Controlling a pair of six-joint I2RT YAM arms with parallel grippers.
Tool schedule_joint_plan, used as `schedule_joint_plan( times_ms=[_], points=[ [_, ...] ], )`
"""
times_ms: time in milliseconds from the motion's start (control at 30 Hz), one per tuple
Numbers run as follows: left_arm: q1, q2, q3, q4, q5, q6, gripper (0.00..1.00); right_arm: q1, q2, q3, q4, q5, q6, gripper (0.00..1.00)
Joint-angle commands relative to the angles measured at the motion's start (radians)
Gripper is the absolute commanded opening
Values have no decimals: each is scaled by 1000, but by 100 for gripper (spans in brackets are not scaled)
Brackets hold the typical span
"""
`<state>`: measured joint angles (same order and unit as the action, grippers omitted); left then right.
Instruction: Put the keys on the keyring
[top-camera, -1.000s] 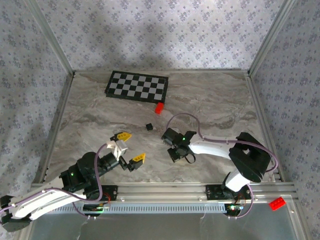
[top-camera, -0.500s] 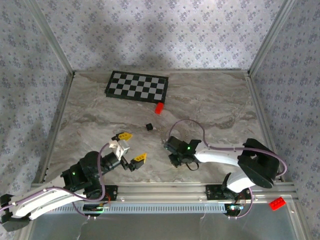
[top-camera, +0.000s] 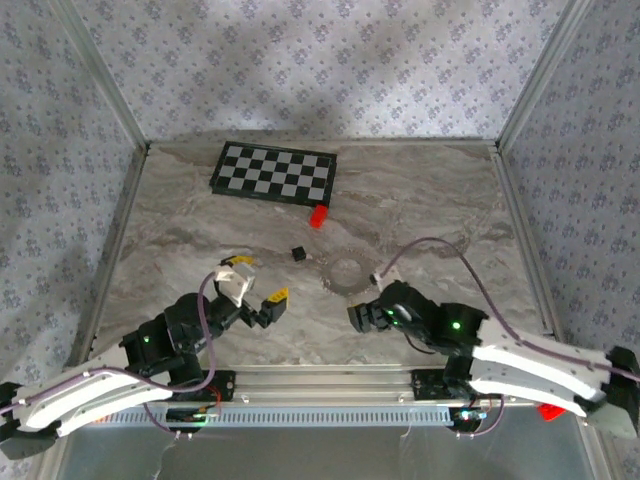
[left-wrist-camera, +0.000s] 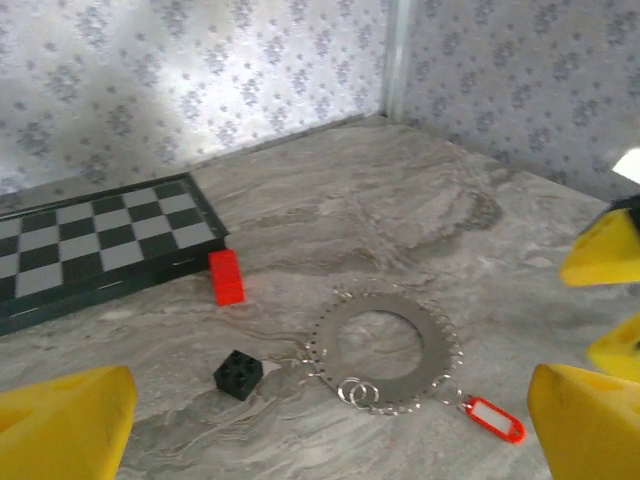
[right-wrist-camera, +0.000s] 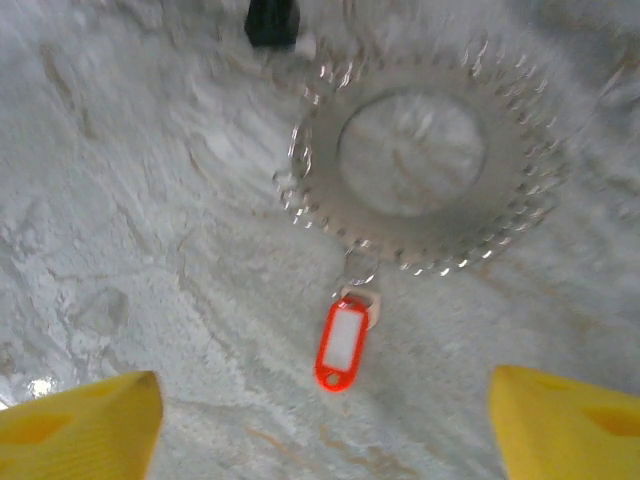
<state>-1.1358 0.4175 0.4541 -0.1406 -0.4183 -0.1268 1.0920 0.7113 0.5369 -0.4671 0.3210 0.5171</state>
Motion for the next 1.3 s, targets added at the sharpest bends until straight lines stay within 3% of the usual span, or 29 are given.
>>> schedule_joint_plan(
  times_ms=[0,100,233,400,533,700,867,1000,1267],
  points=[
    [13,3,31,-45,-126,-50,100,-44,-142,-44,-45,92,-55,99],
    [22,-4,23,-50,-232,-90,100,-126,-233,-46,-63,68,-98,100],
    [59,-22,8,-77,-268,-61,100,-238,-256,-35,-67,56,-144,100],
    [150,-30,-8,-114,-347,-70,100,-350,-256,-56,-21,160,-180,100],
    [208,-28,-49,-88,-369,-50,100,-449,-259,-85,60,238,-250,100],
    [266,-40,-105,-80,-531,-68,100,-589,-265,-132,195,182,-309,100],
    [391,-74,-189,32,-533,9,100,-672,-262,-202,313,229,-373,100],
    [525,-72,-243,179,-403,73,100,-759,-258,-262,394,162,-408,100],
    [737,129,-308,410,-297,69,100,-849,-255,-363,534,69,-461,100]
  ],
)
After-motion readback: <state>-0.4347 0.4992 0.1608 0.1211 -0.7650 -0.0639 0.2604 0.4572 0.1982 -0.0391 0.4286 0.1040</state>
